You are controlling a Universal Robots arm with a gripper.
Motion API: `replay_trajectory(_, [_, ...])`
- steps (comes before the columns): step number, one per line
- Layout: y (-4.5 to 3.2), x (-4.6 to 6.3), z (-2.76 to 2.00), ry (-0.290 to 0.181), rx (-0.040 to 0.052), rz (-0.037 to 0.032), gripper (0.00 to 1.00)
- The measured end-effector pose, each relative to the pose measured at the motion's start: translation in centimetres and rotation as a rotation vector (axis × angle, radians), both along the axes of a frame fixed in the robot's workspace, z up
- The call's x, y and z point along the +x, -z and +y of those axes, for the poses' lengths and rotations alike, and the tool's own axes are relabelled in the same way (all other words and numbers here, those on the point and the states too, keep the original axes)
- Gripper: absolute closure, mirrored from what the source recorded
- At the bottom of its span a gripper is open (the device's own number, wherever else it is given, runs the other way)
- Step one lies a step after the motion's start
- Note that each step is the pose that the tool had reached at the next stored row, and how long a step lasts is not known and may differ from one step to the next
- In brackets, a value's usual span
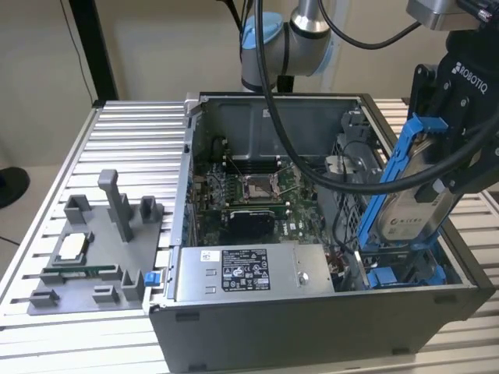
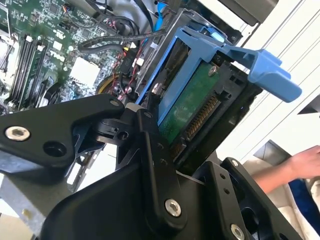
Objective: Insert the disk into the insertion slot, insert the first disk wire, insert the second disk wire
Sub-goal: 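Insert the disk into the insertion slot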
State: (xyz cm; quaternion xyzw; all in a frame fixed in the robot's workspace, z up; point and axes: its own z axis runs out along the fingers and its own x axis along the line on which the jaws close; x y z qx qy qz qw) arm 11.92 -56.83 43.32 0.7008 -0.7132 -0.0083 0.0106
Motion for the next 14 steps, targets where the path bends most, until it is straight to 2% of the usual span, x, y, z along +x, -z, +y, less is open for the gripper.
replay_trajectory(7, [0.52, 0.1, 0.0, 0.0, 0.0002, -0.0008, 1.0])
replay_trajectory(14, [1.34, 1.0, 0.0, 0.0, 0.0, -0.0013, 1.0])
